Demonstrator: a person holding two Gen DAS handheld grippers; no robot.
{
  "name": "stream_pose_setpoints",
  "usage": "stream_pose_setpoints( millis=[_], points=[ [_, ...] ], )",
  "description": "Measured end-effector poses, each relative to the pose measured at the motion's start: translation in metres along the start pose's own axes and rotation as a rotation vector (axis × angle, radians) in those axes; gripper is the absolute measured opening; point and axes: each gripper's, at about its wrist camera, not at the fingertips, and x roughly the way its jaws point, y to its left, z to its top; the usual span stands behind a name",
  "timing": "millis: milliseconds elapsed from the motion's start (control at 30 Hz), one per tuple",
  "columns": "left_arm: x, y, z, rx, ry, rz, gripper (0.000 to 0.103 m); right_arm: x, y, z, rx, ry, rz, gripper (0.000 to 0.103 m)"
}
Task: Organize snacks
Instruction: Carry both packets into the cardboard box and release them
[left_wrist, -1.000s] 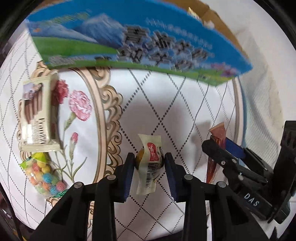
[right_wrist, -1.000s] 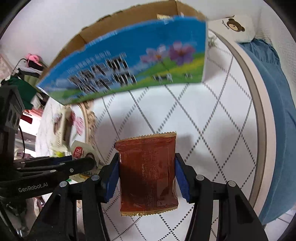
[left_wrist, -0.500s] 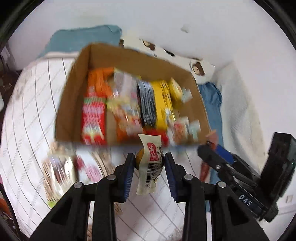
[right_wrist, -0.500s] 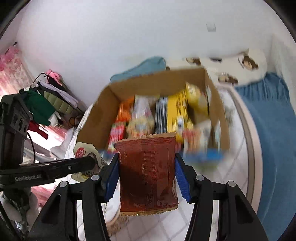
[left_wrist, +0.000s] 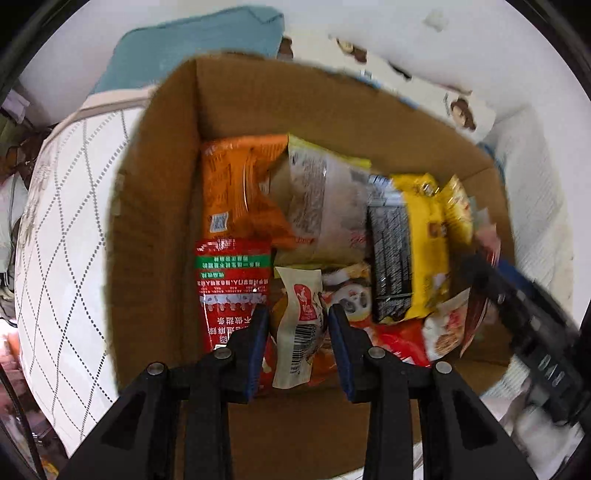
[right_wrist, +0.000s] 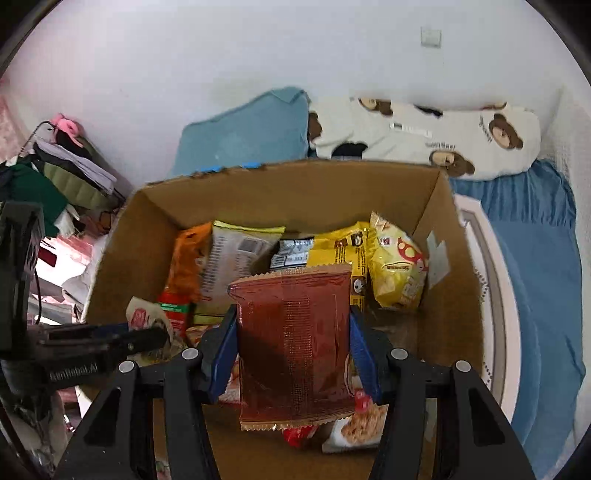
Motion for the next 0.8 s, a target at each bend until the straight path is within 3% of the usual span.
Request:
stream_pose_setpoints(
  millis=[33,100,167,333,800],
  points=[
    [0.004,0.001,0.000,-0.006,0.012,0.003,0.032,0.009,-0.002,0.003,0.014,0.023,-0.006,0.062],
    [0.008,0.001,0.001,-0.007,0.016,0.019,0.042,0.022,-0.005,0.005,0.027,0.062,-0.018,0.087],
    [0.006,-0.001,0.001,0.007,0.000,0.032,0.076,0.029,-0.007,0.006,0.032,0.077,-0.024,0.099],
    [0.002,-0.009,0.002,0.030,-0.032,0.050,0.092,0.041,-0.010,0.003,0.040,0.115,-0.046,0.099],
    [-0.023,-0.012,-0.017,0.040,-0.182,0.134,0.093,0.015,-0.017,-0.023,0.051,0.074,-0.086,0.100]
  ],
)
